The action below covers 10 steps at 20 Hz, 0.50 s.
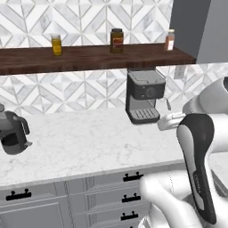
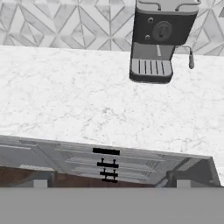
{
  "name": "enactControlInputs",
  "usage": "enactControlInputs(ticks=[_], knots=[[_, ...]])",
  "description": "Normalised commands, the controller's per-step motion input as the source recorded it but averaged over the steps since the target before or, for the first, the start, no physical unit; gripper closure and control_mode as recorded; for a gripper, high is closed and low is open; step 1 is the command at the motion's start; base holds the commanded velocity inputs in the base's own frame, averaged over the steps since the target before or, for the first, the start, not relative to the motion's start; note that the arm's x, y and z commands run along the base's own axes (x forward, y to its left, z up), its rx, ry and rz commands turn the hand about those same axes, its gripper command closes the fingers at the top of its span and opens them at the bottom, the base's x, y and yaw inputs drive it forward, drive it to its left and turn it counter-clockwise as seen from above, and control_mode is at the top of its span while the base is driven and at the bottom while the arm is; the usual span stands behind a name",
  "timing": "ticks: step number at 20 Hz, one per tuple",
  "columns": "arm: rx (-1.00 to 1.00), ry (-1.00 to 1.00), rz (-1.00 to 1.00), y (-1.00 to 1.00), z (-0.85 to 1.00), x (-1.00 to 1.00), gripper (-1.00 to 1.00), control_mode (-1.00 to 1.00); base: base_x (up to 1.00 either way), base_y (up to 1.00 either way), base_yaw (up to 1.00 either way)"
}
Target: Navigate to the microwave.
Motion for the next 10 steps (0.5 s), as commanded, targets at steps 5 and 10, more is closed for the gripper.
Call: enactControlInputs(ticks=[5, 10], knots=[[0.00, 0.00, 0.00, 0.00, 0.00, 0.00, -1.00, 1.00, -0.57, 0.76, 0.01], [0.00, 0.00, 0.00, 0.00, 0.00, 0.00, -1.00, 1.00, -0.47, 1.00, 0.40]])
